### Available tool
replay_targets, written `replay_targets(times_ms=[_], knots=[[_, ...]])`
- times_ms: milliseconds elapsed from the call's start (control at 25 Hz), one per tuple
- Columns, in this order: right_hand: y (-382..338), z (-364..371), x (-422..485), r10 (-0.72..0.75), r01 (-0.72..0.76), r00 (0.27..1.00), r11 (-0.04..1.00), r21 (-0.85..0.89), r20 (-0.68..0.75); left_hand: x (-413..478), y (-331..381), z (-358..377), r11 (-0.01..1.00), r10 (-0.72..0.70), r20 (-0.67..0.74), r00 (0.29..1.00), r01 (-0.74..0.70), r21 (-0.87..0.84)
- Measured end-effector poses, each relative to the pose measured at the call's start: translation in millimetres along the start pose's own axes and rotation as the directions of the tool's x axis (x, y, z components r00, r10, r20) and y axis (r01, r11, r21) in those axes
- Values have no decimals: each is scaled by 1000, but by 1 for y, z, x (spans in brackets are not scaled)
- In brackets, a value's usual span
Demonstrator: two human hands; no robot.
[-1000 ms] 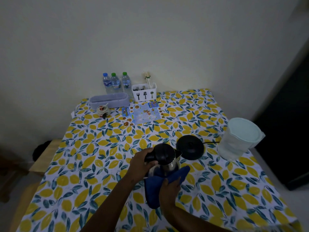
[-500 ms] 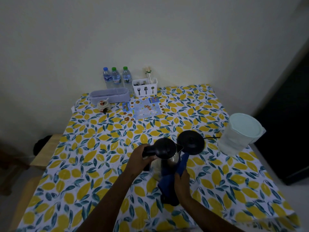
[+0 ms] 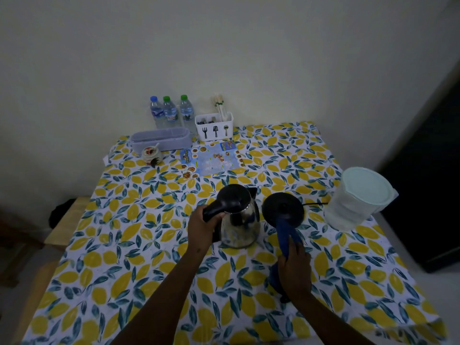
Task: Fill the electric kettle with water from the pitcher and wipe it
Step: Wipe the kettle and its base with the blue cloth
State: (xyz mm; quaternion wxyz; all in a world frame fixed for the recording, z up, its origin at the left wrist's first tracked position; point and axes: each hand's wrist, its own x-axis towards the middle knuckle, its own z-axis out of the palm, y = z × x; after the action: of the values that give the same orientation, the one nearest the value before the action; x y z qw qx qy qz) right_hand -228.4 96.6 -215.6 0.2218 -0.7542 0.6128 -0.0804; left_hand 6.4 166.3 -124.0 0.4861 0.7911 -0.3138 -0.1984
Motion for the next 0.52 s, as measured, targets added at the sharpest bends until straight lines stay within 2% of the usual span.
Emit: replay_targets(times_ms=[80,240,400,520], knots=[[3,4,11,15,-4,996,992,-130,87,9,-1,7,1000,-16,-23,1000,17,18],[12,32,23,-27,130,941,949,-287,337,14,-5,15,1000,-1,-24,1000,2,26],[17,49,20,-62,144,958,948,-283,281,13,-25,13,998,37,34,999,-39,40],[14,53,16,-154,213,965,933,-290,214,-7,-67,15,983,-85,56,995,75,170]])
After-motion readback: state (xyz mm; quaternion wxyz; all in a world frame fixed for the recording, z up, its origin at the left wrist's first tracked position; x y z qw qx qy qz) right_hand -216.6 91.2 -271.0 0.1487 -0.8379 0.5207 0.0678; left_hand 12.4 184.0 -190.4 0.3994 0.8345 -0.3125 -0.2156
